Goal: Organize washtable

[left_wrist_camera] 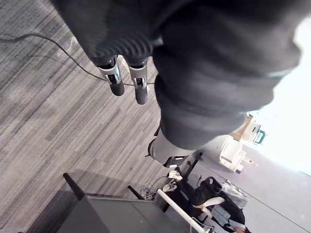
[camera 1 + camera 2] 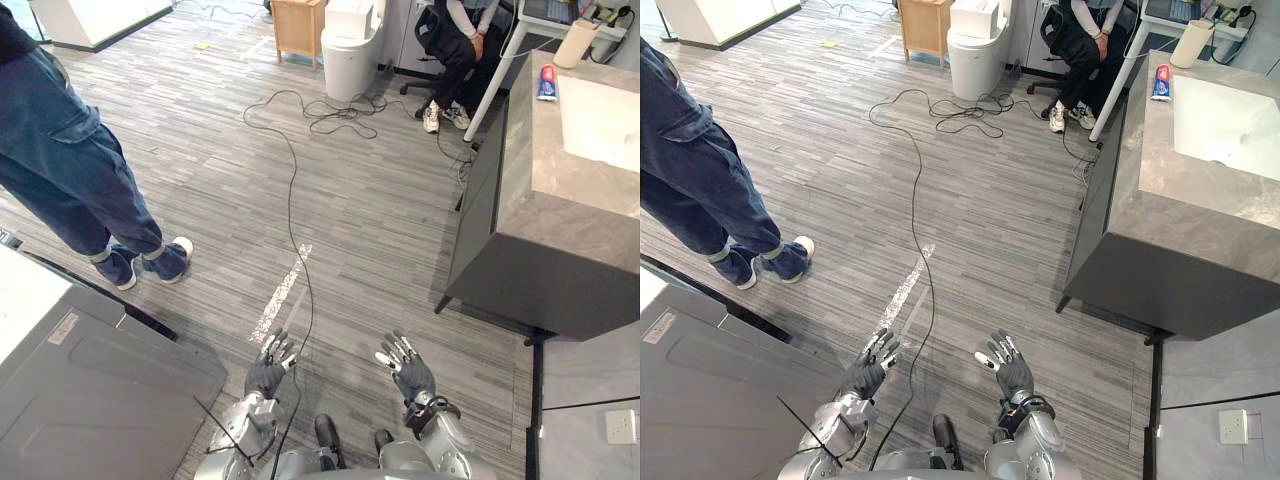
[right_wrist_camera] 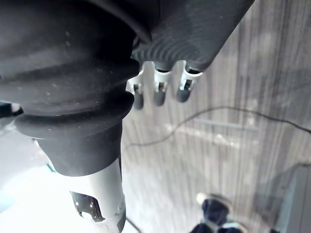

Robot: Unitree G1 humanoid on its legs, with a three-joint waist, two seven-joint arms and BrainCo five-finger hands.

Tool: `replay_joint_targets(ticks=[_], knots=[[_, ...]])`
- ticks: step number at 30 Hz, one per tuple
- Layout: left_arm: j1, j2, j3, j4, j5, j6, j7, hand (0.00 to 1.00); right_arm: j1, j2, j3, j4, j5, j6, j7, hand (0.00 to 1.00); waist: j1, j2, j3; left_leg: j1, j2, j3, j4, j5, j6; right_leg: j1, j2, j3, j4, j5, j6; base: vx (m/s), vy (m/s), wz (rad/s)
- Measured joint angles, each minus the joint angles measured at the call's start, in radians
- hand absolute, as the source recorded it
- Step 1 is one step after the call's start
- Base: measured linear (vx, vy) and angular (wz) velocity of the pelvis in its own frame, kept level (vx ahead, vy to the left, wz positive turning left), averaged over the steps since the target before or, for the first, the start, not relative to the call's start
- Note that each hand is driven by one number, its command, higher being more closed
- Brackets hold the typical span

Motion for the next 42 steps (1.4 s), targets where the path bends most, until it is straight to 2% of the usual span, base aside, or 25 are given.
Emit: replay_joint_targets(ticks=[3,6,9,11,13,14,15,16,17,18,19,20,22,23,24,25,27,30,33,35,36,38,40,41,42], knots=[[0.013,-0.001,0.012,-0.027,0.000,0.002,0.000,0.00,-0.003,0.001,0.004,0.000,0.000,0.000,0.000,0.00,-0.001,0.000,0.000,-0.028,0.010,0.001,0.034,-0.003,0.008,-0.003,0.006,0.005,-0.008,0.018,-0.002,0.02,-0.051,-0.04],[0.022,0.000,0.044,-0.071,0.000,0.002,0.000,0.00,-0.007,0.001,0.009,0.000,-0.001,0.000,0.000,0.00,0.002,0.001,0.001,-0.076,0.034,0.002,0.118,-0.033,0.050,-0.004,0.016,0.002,-0.029,0.029,-0.004,0.02,-0.045,-0.03],[0.022,-0.003,0.051,-0.106,0.000,0.002,0.004,0.00,-0.003,-0.004,0.005,-0.006,-0.009,0.000,-0.004,0.00,0.008,0.009,0.015,-0.099,0.047,0.001,0.198,-0.103,0.066,-0.004,0.015,-0.036,0.018,0.005,-0.023,0.02,-0.007,0.13],[0.013,-0.022,0.055,-0.144,0.000,0.002,0.009,0.00,0.033,0.002,0.005,-0.079,-0.009,0.002,-0.012,0.00,0.023,0.035,0.064,-0.058,0.068,0.000,0.236,-0.138,0.074,-0.087,0.049,-0.092,0.285,-0.011,-0.036,-0.01,0.037,-0.03],[0.005,-0.025,0.046,-0.148,0.000,0.003,0.013,0.00,0.066,0.013,-0.001,-0.115,-0.009,0.000,-0.019,0.00,0.015,0.044,0.081,-0.010,0.035,-0.016,0.186,-0.143,0.079,-0.161,0.051,-0.138,0.465,-0.053,-0.046,0.00,0.070,0.23],[-0.011,-0.029,0.044,-0.150,0.004,0.003,0.025,0.00,0.090,0.042,-0.004,-0.120,-0.006,0.002,-0.021,0.00,-0.015,0.015,0.068,0.036,0.001,0.005,0.154,-0.178,0.090,-0.211,0.027,-0.173,0.485,-0.081,-0.059,0.14,0.117,0.49],[-0.034,-0.013,0.031,-0.176,0.011,-0.004,0.024,0.00,0.123,0.067,-0.008,-0.168,0.002,-0.005,-0.022,0.00,-0.034,-0.003,0.073,-0.001,0.070,0.053,0.509,-0.304,0.082,-0.280,0.022,-0.215,0.506,-0.106,-0.061,0.19,0.096,0.20],[-0.041,-0.022,0.027,-0.173,0.017,-0.012,0.025,0.00,0.142,0.064,-0.004,-0.198,0.004,-0.006,-0.021,0.00,-0.029,0.022,0.080,0.028,0.135,0.023,0.561,-0.406,0.002,-0.318,0.059,-0.251,0.510,-0.114,-0.054,0.17,0.113,-0.84],[-0.087,-0.020,0.024,-0.137,0.024,-0.002,0.033,0.00,0.136,0.071,-0.003,-0.184,0.004,0.011,-0.028,0.00,0.006,0.007,0.100,0.094,0.084,0.048,0.530,-0.515,0.030,-0.381,0.084,-0.288,0.464,-0.100,-0.034,0.07,0.065,-1.06],[-0.097,-0.017,0.009,-0.131,0.032,0.012,0.040,0.00,0.143,0.077,-0.006,-0.188,0.004,0.014,-0.037,0.00,-0.006,0.002,0.095,0.111,0.066,0.047,0.503,-0.514,0.031,-0.394,0.088,-0.324,0.428,-0.090,-0.044,0.11,0.117,-0.58],[-0.114,-0.020,-0.032,-0.130,0.045,0.021,0.044,0.00,0.161,0.072,-0.024,-0.198,0.008,0.013,-0.043,0.00,-0.056,-0.003,0.080,0.150,0.033,0.016,0.406,-0.504,0.015,-0.404,0.107,-0.388,0.358,-0.066,-0.073,0.33,0.123,0.46],[-0.117,-0.058,-0.063,-0.114,0.054,0.020,0.038,0.00,0.174,0.062,-0.044,-0.201,0.013,0.002,-0.046,0.00,-0.080,0.011,0.055,0.208,0.058,0.072,0.311,-0.491,-0.035,-0.405,0.142,-0.462,0.284,-0.031,-0.116,0.43,0.108,0.84],[-0.106,-0.119,-0.078,-0.083,0.068,0.021,0.025,0.00,0.188,0.051,-0.041,-0.212,0.021,-0.003,-0.046,0.00,-0.109,0.038,0.032,0.226,0.087,0.073,0.343,-0.446,-0.050,-0.364,0.182,-0.508,0.243,0.008,-0.205,0.60,0.069,0.84],[-0.095,-0.129,-0.078,-0.087,0.068,0.021,0.024,0.00,0.195,0.050,-0.037,-0.223,0.019,-0.002,-0.042,0.00,-0.108,0.025,0.023,0.219,0.084,0.066,0.418,-0.446,-0.050,-0.328,0.185,-0.516,0.217,0.023,-0.231,0.61,0.061,0.77],[-0.074,-0.147,-0.073,-0.077,0.065,0.022,0.024,0.00,0.188,0.047,-0.034,-0.233,0.015,0.001,-0.041,0.00,-0.108,0.045,0.025,0.165,0.125,0.035,0.650,-0.437,-0.046,-0.288,0.195,-0.509,0.241,0.078,-0.284,0.73,0.094,0.35],[-0.049,-0.147,-0.059,-0.078,0.062,0.022,0.025,0.00,0.168,0.037,-0.030,-0.246,0.011,0.001,-0.041,0.00,-0.082,0.062,0.019,0.076,0.173,0.005,0.896,-0.306,-0.033,-0.258,0.216,-0.484,0.273,0.021,-0.295,0.61,0.107,-0.08],[-0.008,-0.129,-0.020,-0.084,0.032,0.021,0.030,0.00,0.135,0.041,-0.004,-0.283,0.012,-0.002,-0.042,0.00,-0.024,0.063,0.018,-0.005,0.249,-0.012,1.172,-0.205,-0.048,-0.184,0.245,-0.402,0.280,-0.010,-0.291,0.67,0.135,-0.95],[0.007,-0.104,0.004,-0.103,0.021,0.010,0.048,0.00,0.083,0.040,0.018,-0.306,0.012,-0.027,-0.046,0.00,0.010,0.052,0.013,-0.117,0.372,-0.036,1.226,-0.215,-0.032,-0.039,0.215,-0.244,0.198,-0.047,-0.251,0.55,0.186,-0.99],[0.005,-0.114,0.003,-0.102,0.012,0.001,0.049,0.00,0.057,0.026,0.012,-0.302,0.012,-0.034,-0.060,0.00,0.008,0.048,0.011,-0.145,0.383,-0.050,1.033,-0.221,-0.034,0.030,0.161,-0.148,0.155,-0.069,-0.213,0.41,0.304,-0.79],[-0.004,-0.118,-0.005,-0.098,-0.005,-0.003,0.047,0.00,0.012,0.006,-0.005,-0.232,0.012,-0.044,-0.063,0.00,0.004,0.037,0.003,-0.178,0.316,-0.135,0.661,-0.219,-0.045,0.059,0.089,-0.021,0.137,-0.108,-0.166,0.39,0.410,-1.35],[-0.010,-0.116,-0.002,-0.093,-0.005,-0.003,0.047,0.00,-0.011,-0.004,-0.007,-0.198,0.011,-0.044,-0.062,0.00,0.006,0.035,0.004,-0.186,0.280,-0.204,0.504,-0.201,-0.075,0.059,0.064,0.044,0.137,-0.123,-0.141,0.37,0.478,-1.66],[-0.007,-0.110,0.010,-0.087,-0.006,-0.011,0.047,0.00,-0.045,-0.013,-0.024,-0.132,0.009,-0.044,-0.061,0.00,0.009,0.035,0.003,-0.211,0.268,-0.337,0.239,-0.133,-0.184,0.060,0.027,0.179,0.137,-0.160,-0.086,0.37,0.554,-1.83],[-0.008,-0.096,0.023,-0.067,-0.006,-0.019,0.047,0.00,-0.049,-0.022,-0.036,-0.069,0.000,-0.044,-0.061,0.00,0.005,0.045,-0.001,-0.222,0.317,-0.417,0.105,-0.094,-0.250,0.064,0.015,0.300,0.132,-0.192,-0.040,0.37,0.698,-2.21],[-0.013,-0.097,0.044,-0.041,-0.006,-0.020,0.047,0.00,-0.052,-0.026,-0.037,-0.022,-0.002,-0.043,-0.060,0.00,0.002,0.052,-0.013,-0.213,0.349,-0.416,0.106,0.019,-0.325,0.061,0.009,0.377,0.119,-0.205,-0.017,0.33,0.774,-2.42],[-0.019,-0.084,0.059,-0.020,-0.006,-0.021,0.048,0.00,-0.056,-0.017,-0.036,0.011,-0.002,-0.036,-0.060,0.00,0.004,0.028,-0.020,-0.211,0.343,-0.390,0.148,0.052,-0.326,0.052,-0.006,0.414,0.111,-0.187,0.005,0.26,0.769,-2.52]])
